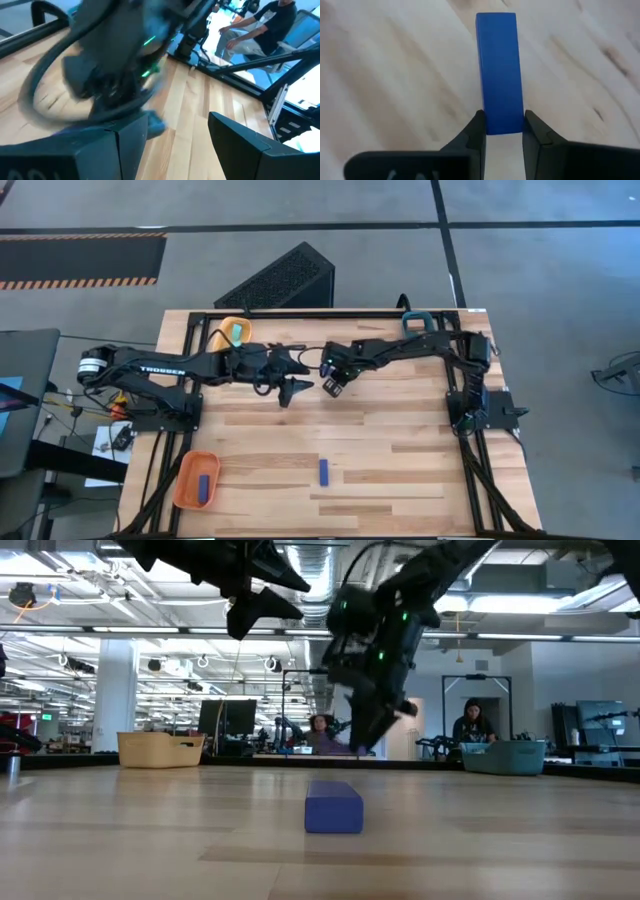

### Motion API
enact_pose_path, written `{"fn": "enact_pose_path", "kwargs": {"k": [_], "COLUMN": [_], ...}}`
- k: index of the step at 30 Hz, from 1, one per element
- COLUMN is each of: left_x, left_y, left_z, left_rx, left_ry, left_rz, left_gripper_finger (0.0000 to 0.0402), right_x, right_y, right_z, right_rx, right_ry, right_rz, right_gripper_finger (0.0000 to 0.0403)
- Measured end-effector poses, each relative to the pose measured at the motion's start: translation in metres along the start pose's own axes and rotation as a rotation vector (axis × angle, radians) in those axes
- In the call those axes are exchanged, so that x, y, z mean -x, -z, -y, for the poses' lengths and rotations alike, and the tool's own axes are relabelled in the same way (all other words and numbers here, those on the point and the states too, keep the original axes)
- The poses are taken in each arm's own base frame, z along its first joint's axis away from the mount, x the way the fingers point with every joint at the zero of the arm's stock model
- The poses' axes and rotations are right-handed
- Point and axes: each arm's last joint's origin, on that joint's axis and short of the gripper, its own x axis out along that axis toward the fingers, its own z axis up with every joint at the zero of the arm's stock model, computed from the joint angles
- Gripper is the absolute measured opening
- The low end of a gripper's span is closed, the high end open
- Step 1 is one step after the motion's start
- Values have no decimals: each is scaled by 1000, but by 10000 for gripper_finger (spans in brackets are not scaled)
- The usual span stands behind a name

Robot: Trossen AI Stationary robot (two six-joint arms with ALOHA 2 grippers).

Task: Sort & place blocks by color
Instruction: Put the top blue block into the orange bin

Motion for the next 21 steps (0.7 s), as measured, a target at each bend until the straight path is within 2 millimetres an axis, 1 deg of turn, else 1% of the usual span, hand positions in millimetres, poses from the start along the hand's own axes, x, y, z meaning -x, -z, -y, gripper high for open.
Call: {"fn": "enact_pose_path", "kwargs": {"k": [2, 8, 11, 14, 17, 21], "left_x": [4, 13, 15, 16, 16, 13], "left_y": [1, -2, -6, -8, -11, -15], "left_z": [-1, -4, -8, -13, -19, -20], "left_rx": [2, 3, 12, 40, 95, 114], "left_ry": [-24, -128, -116, -101, -87, -38], "left_rz": [-15, 18, 27, 23, 31, 47], "left_gripper_finger": [208, 208, 208, 208, 208, 208], "right_x": [17, 65, 84, 93, 98, 109], "right_y": [2, 9, 17, 33, 51, 67], "right_z": [-9, -36, -43, -45, -45, -50], "right_rx": [12, 66, 53, 21, -2, -9], "right_ry": [9, 65, 126, 148, 109, 42], "right_rz": [34, 203, 290, 358, 421, 528], "right_gripper_finger": [76, 76, 76, 76, 76, 76]}}
